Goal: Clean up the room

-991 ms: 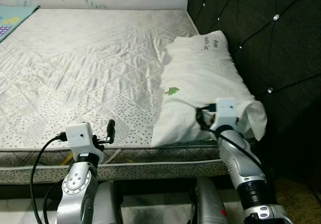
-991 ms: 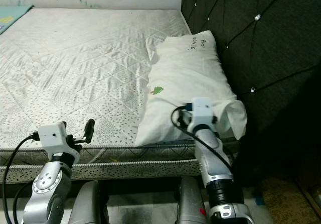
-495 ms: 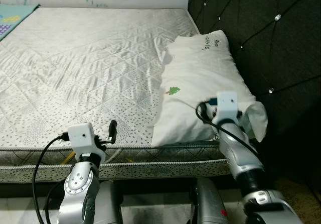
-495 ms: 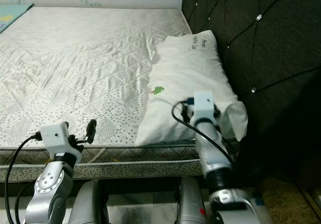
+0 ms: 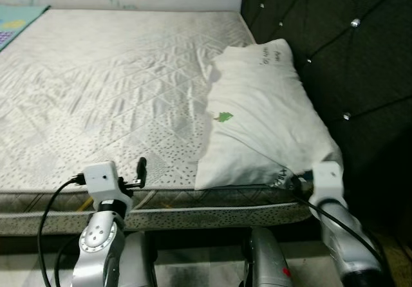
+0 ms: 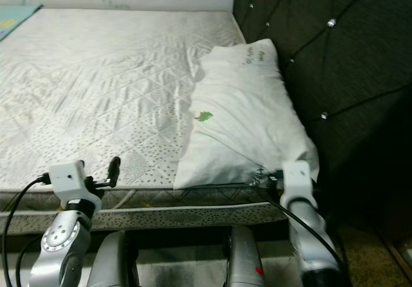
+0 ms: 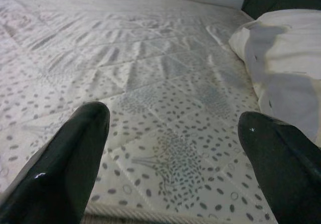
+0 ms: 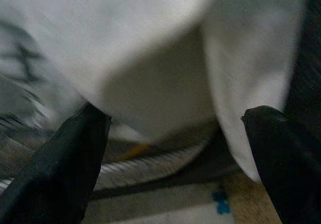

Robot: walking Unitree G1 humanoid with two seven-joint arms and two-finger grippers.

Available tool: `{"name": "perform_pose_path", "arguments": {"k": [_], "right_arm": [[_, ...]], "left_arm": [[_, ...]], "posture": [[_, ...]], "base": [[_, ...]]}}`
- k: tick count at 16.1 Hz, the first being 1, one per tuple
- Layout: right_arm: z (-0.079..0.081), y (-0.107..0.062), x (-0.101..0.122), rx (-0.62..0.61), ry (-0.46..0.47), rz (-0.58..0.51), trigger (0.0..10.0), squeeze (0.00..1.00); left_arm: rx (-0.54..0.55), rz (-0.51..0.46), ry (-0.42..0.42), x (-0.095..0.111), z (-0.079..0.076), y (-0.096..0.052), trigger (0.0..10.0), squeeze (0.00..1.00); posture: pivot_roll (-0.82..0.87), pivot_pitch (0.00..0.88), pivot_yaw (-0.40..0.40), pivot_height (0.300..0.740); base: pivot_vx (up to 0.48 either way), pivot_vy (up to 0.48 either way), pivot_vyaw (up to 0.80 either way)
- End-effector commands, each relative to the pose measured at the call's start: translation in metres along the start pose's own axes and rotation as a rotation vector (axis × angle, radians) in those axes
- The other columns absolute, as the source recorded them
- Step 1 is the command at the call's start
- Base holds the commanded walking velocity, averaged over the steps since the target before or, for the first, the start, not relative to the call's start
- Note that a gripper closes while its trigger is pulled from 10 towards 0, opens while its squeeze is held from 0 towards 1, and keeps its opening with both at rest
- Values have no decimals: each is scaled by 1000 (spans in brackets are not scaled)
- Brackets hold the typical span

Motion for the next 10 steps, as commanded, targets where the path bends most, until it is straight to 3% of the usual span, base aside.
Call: {"name": "perform_pose_path", "arguments": {"k": [1,4,8,9,10], "right_arm": [[-1,-4,7,12,8,-22,10000,1000],[-5,-11,9,1,2,-55,10000,1000],[4,-18,47,23,80,-265,10000,969],[17,-21,59,95,134,-330,10000,0],[28,-23,63,150,172,-343,10000,0]], "left_arm": [[-16,0,9,1,-1,2,10000,0],[-12,-3,12,2,0,3,10000,0],[4,-19,10,4,2,1,10000,0],[5,-25,8,6,2,2,10000,0],[6,-30,6,7,2,3,10000,0]], "posture": [[-76,31,1,544],[-73,25,-2,544],[-75,19,-4,544],[-76,9,-2,544],[-78,5,1,544]], "base": [[0,0,0],[0,0,0],[0,0,0],[0,0,0],[0,0,0]]}}
Point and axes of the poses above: a point about 5 cm out from each wrist's last joint towards the gripper, its own y axis pointing out of the wrist towards the gripper, its own x axis along the axis of the wrist's last joint, z = x × y, the point moved 1 cm from there along y, pointing out of the wrist towards the gripper, and after that the axes turned 14 degrees about y, right-handed, at the moved point
